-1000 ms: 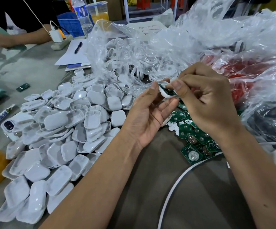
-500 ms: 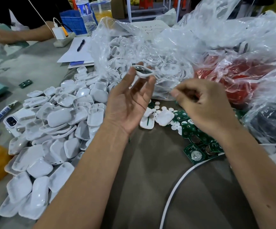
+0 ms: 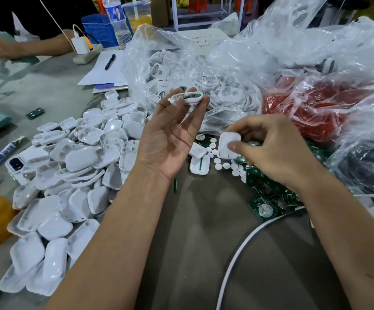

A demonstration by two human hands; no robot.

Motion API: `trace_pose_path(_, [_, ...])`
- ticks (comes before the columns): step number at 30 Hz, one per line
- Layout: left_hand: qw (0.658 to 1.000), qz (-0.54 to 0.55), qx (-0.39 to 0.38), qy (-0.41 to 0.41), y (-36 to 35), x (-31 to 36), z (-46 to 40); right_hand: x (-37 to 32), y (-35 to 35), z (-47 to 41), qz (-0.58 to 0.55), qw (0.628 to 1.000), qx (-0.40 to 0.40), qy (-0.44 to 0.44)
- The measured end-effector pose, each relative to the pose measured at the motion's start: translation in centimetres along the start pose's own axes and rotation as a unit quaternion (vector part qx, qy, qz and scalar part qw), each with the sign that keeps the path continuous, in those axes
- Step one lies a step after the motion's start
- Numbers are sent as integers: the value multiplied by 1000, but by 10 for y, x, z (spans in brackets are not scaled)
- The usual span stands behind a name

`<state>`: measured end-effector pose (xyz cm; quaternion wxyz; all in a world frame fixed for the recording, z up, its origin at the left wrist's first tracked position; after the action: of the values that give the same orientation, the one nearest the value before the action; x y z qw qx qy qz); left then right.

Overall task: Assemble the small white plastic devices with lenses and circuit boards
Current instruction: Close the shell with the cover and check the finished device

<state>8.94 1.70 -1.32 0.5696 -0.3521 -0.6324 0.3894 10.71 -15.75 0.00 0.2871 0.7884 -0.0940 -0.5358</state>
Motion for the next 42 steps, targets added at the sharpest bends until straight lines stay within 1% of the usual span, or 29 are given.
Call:
trace_pose_path(1, [1000, 1, -3, 3, 0, -1, 0, 3, 4, 0, -91, 996, 13, -18])
trace_pose_path(2, [1000, -1, -6, 5, -1, -2, 0, 6, 8, 0, -182, 982, 24, -39])
trace_pose_path(4, [1000, -6, -14, 8, -2, -5, 1, 10, 10, 1, -312, 947, 30, -76])
trace_pose_path(7, [999, -19, -25, 16, -3, -11, 0, 10, 9, 2, -407, 907, 26, -102])
trace_pose_path(10, [998, -42, -37, 22, -5, -17, 1, 8, 9, 2, -452, 886, 33, -101])
trace_pose_path(14, [994, -92, -50, 35, -8, -27, 4, 1, 15, 1, -455, 887, 50, -57])
trace_pose_path(16, [992, -113, -51, 32, -9, -31, 4, -4, 16, 1, -475, 878, 44, -38])
trace_pose_path(18, [988, -143, -52, 12, -11, -33, 4, -8, 15, 1, -497, 867, 26, -28])
trace_pose_path(21, [982, -179, -54, -15, -13, -33, 4, -6, 15, 1, -491, 869, 32, -38])
trace_pose_path(25, [970, -235, -43, -43, -11, -32, 4, 4, 17, 1, -513, 854, 58, -67])
trace_pose_path(27, [966, -249, -46, -46, -11, -33, 5, 7, 21, 0, -492, 865, 70, -65])
trace_pose_path(30, [963, -262, -41, -45, -11, -36, 6, 13, 26, 0, -406, 905, 108, -62])
trace_pose_path(31, [962, -266, -38, -45, -11, -37, 6, 13, 26, 0, -392, 910, 117, -61])
trace_pose_path(35, [957, -284, -36, -50, -14, -39, 7, 10, 30, 0, -404, 904, 136, -37])
trace_pose_path(39, [952, -295, -35, -77, -15, -38, 8, 1, 29, -1, -395, 911, 117, -12])
trace_pose_path(42, [945, -311, -42, -88, -17, -40, 8, 0, 25, -1, -376, 920, 107, -17])
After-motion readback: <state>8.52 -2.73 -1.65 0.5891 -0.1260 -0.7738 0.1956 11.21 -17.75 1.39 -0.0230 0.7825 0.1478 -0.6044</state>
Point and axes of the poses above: each hand's wrist, its own z-axis away from the middle knuckle, its own y-axis out of the back of the hand, x = y × z, the point moved 10 cm from there along -z, towards the middle knuckle, and after that the axes turned 2 degrees about z, right-handed, at the moved point
